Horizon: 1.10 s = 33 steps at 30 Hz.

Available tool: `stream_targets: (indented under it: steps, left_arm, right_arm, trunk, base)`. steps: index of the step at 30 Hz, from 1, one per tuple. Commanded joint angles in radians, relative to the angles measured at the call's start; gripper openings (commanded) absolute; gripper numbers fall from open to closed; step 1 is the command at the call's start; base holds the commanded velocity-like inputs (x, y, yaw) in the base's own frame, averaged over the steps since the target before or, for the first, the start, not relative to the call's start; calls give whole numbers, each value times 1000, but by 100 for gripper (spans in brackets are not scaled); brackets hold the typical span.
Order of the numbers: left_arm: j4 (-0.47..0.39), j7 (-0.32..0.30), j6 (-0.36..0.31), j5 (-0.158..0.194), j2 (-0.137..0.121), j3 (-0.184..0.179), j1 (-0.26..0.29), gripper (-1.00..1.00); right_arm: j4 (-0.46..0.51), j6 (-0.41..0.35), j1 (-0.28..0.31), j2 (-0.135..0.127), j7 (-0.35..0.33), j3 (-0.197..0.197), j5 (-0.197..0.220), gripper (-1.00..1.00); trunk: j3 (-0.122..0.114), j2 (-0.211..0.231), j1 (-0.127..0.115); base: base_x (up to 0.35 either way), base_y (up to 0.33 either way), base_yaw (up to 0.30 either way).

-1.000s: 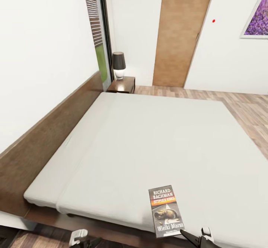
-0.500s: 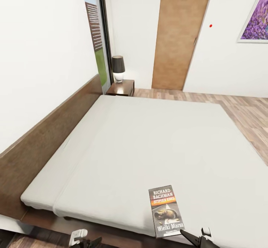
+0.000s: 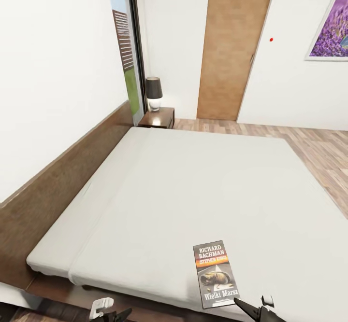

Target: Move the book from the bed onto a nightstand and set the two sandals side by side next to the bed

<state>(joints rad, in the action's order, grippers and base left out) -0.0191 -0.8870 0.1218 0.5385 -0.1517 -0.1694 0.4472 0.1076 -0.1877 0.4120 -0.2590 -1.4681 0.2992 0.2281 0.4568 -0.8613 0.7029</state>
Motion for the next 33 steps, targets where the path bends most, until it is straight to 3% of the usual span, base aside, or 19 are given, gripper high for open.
stream_targets:
  steps: [1,33]
  left_arm:
    - [1,-1,9,5,0,-9,1,100]
    - [1,0,9,5,6,-9,1,100]
  right_arm:
    - [0,-11,0,0,-3,-2,4,-100]
    - [0,-10,0,0,-3,-2,3,-100]
  trunk:
    - [-1,-1,0]
    - [-52,-1,0]
  base:
    - [0,0,0]
    - [0,0,0]
